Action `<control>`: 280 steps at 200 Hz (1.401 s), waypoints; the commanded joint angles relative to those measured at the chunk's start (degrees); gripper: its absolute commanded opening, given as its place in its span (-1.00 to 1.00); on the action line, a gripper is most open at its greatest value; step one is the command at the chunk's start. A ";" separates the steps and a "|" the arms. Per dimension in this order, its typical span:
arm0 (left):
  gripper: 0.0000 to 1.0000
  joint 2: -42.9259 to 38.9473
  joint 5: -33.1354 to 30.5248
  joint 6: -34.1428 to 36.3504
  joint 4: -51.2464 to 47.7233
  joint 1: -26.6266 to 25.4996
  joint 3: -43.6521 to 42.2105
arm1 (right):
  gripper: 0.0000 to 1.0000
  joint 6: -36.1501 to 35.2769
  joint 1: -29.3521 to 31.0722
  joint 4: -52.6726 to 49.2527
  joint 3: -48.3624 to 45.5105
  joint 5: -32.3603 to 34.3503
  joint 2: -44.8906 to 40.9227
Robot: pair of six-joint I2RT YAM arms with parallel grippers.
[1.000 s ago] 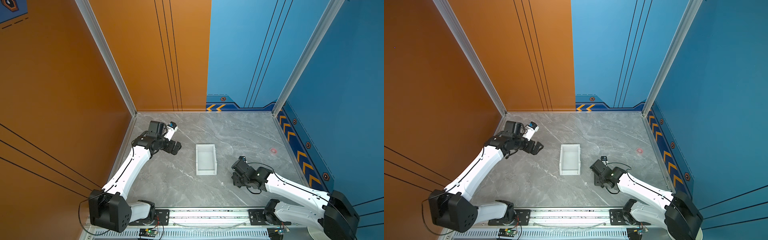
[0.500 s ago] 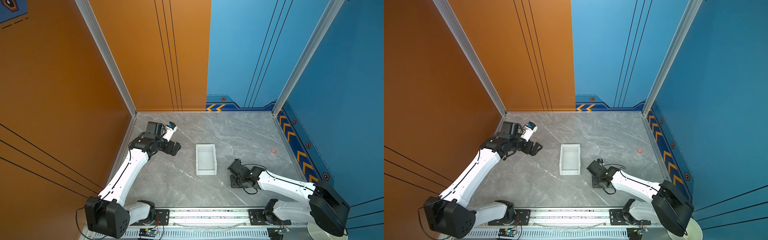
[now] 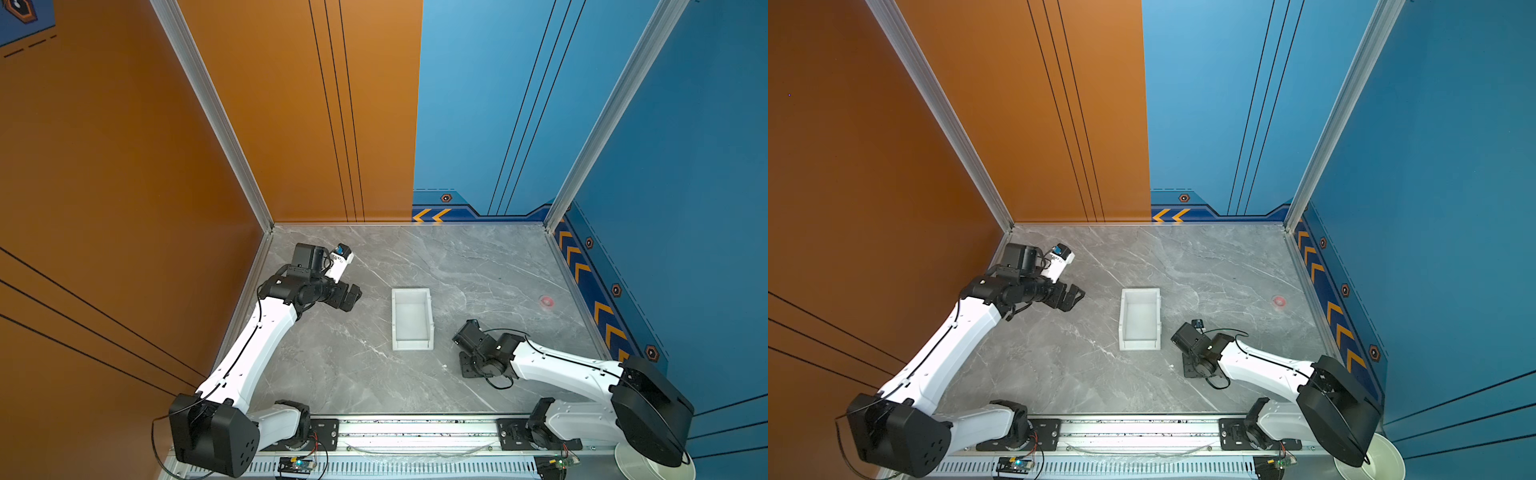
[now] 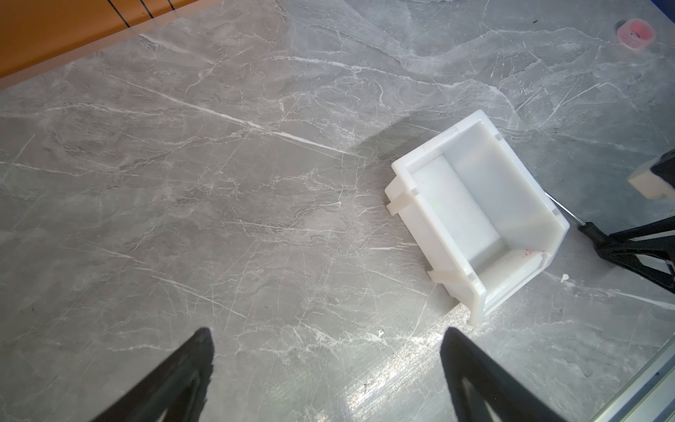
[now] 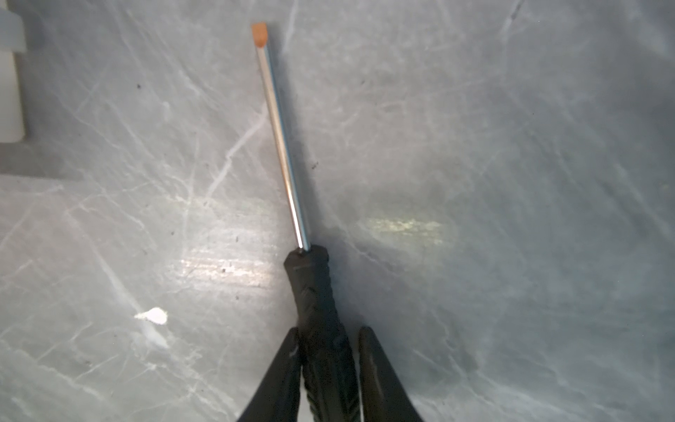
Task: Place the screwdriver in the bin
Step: 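Close the right gripper on the screwdriver's black handle and lift it, then carry the screwdriver with the right gripper over the white bin and lower it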
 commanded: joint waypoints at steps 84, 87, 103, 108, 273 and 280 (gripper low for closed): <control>0.96 -2.09 -4.18 0.23 -1.48 -0.14 0.97 | -0.74 -1.48 0.53 -1.81 1.82 1.46 -5.22; 0.96 -2.20 -4.26 0.30 -1.46 -0.12 0.97 | -0.74 -1.50 0.36 -1.99 1.99 1.37 -5.67; 0.96 -2.34 -4.97 0.51 -1.41 -0.13 0.89 | -0.75 -1.71 -0.32 -3.47 2.98 1.19 -7.87; 0.96 -2.50 -4.98 0.50 -1.50 -0.12 0.84 | -0.74 -1.93 -0.55 -3.93 3.38 1.17 -8.53; 0.96 -2.33 -5.85 -0.65 -1.41 -0.05 2.20 | -0.75 -13.19 3.65 -12.14 32.36 1.36 3.88; 0.96 -2.34 -5.78 -0.80 -1.41 -0.03 2.24 | -0.74 -13.58 4.53 -12.17 33.69 1.47 5.49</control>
